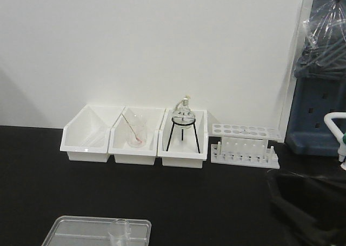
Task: Move beaker to silver tray on left bench
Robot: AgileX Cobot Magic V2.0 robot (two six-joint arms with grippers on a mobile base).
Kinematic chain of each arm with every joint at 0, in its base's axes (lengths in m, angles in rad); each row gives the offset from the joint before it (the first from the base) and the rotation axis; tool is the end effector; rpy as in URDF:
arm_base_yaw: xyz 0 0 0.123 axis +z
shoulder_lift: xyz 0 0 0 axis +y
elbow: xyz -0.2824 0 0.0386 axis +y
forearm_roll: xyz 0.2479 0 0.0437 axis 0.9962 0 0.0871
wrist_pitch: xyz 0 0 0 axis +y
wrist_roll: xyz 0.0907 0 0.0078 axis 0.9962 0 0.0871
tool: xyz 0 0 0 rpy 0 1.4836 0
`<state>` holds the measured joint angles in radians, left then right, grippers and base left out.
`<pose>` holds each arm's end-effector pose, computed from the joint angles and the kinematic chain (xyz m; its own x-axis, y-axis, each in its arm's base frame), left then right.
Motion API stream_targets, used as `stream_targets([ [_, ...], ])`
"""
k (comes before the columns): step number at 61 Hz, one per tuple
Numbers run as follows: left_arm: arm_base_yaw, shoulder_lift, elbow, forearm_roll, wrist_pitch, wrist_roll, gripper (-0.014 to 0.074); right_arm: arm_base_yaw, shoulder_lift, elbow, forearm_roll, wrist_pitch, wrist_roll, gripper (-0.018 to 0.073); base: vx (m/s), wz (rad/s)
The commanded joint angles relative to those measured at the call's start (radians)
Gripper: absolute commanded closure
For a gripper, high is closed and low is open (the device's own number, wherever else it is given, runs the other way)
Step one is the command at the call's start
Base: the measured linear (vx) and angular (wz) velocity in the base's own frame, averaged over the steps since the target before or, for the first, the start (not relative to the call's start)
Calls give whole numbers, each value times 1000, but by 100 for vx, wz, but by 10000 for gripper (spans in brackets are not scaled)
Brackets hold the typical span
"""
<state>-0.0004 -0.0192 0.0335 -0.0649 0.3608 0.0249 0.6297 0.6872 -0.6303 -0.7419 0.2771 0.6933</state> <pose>0.0527 -0.0021 0.1704 -0.2839 -0.0357 -0.9582 0.0122 0.9991 -0.0408 0.1265 0.0713 0.3457 -0.1291 -0.1297 -0.9831 -0.4356 0.8980 -0.0612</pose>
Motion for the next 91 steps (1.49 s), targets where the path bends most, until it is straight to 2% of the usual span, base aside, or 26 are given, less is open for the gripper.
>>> stream_targets([
  [1, -3, -7, 20, -5, -77, 0, 595, -76, -85, 9, 160, 44, -241, 259, 0, 0],
  [7, -3, -7, 20, -5, -77, 0, 595, -240, -192, 78, 381, 8, -434, 378, 0, 0],
  [12, -3, -7, 20, -5, -77, 0, 595, -377, -300, 155, 502, -47, -544, 482, 0, 0],
  [17, -3, -7, 20, -5, -77, 0, 595, -484, -420, 242, 531, -84, -596, 577, 0, 0],
  [20, -3, -7, 20, -5, -77, 0, 595, -543, -503, 312, 530, -98, -598, 576, 0, 0],
  [27, -3, -7, 20, -5, -77, 0, 595, -613, -674, 468, 532, -114, -574, 574, 0, 0],
  [40, -3, -6, 20, -5, -78, 0, 595, -637, -707, 670, 532, -243, -545, 575, 0, 0],
  [53, -3, -6, 20, -5, -77, 0, 595, -711, -711, 667, 547, -221, -590, 575, 0, 0],
  [65, -3, -6, 20, -5, -77, 0, 595, -712, -711, 667, 676, -215, -584, 573, 0, 0],
  [91, -3, -6, 20, -5, -77, 0, 595, -712, -711, 667, 674, -213, -584, 573, 0, 0],
])
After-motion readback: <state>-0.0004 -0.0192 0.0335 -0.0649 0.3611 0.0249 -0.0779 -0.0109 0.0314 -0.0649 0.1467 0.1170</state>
